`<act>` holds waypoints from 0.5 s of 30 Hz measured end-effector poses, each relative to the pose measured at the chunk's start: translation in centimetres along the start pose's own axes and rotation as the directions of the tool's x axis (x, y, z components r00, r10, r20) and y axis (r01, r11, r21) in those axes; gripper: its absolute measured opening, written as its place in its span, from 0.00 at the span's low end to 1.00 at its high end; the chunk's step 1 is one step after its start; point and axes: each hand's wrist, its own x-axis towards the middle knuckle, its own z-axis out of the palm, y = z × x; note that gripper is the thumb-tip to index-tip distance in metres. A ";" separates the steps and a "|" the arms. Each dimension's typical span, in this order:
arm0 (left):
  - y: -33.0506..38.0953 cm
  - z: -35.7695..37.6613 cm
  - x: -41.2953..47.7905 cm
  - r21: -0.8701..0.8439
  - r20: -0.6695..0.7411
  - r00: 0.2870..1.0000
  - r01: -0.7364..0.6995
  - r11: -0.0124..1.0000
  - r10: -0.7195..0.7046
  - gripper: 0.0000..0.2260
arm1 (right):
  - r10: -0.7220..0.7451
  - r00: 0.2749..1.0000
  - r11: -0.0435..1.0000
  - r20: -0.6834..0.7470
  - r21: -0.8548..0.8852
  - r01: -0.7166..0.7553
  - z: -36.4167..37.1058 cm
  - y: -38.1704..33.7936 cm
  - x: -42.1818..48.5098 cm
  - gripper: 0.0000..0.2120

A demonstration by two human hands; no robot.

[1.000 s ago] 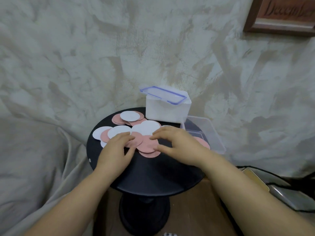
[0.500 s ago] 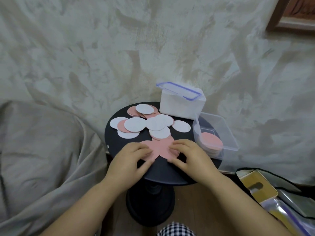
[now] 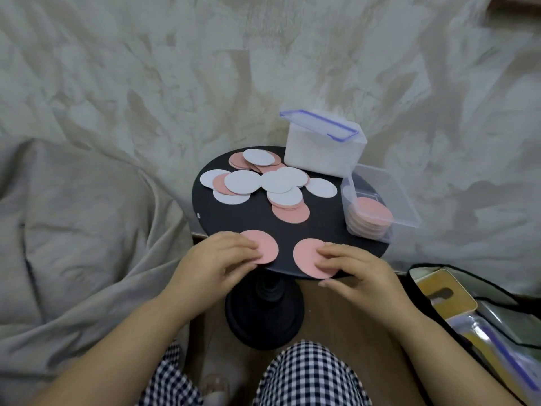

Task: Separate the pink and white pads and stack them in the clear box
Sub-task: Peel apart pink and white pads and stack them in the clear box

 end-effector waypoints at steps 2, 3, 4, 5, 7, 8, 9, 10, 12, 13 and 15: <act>1.4 -0.7 0.3 -0.146 -0.115 0.986 0.099 0.984 -0.117 0.08 | 0.011 0.998 0.999 -0.058 0.050 -0.008 -0.3 -0.9 -0.1 0.09; 2.2 -0.9 0.6 -0.232 -0.159 0.966 0.166 0.958 -0.206 0.07 | 0.060 0.995 0.992 -0.081 0.116 -0.050 -0.6 -1.5 -0.1 0.07; 2.8 -1.0 0.8 -0.311 -0.199 0.933 0.229 0.923 -0.299 0.08 | 0.122 0.987 0.976 -0.102 0.193 -0.101 -0.8 -2.0 0.0 0.09; 3.4 -1.0 1.0 -0.381 -0.218 0.894 0.291 0.878 -0.392 0.10 | 0.184 0.975 0.950 -0.121 0.275 -0.146 -1.0 -2.5 0.1 0.12; 4.3 -0.6 1.5 -0.509 -0.196 0.824 0.378 0.773 -0.532 0.09 | 0.275 0.949 0.894 -0.153 0.405 -0.194 -1.1 -3.3 0.8 0.12; 4.7 -0.3 1.7 -0.589 -0.159 0.792 0.402 0.700 -0.589 0.08 | 0.309 0.937 0.866 -0.163 0.455 -0.207 -0.9 -3.7 1.2 0.10; 5.3 0.1 1.8 -0.675 -0.109 0.765 0.411 0.612 -0.634 0.08 | 0.341 0.925 0.840 -0.169 0.496 -0.220 -0.7 -4.1 1.6 0.09; 5.8 0.4 1.9 -0.739 -0.060 0.743 0.416 0.530 -0.666 0.08 | 0.369 0.912 0.818 -0.177 0.528 -0.229 -0.4 -4.5 2.0 0.08; 6.9 0.9 1.9 -0.801 0.011 0.724 0.419 0.427 -0.690 0.07 | 0.411 0.889 0.791 -0.205 0.565 -0.236 0.2 -5.1 2.6 0.06; 7.2 1.1 1.8 -0.816 0.036 0.724 0.420 0.398 -0.689 0.07 | 0.427 0.879 0.782 -0.213 0.574 -0.241 0.5 -5.3 2.9 0.06; 7.4 1.3 1.7 -0.827 0.066 0.725 0.424 0.368 -0.686 0.07 | 0.450 0.868 0.776 -0.211 0.573 -0.263 1.0 -5.6 3.2 0.04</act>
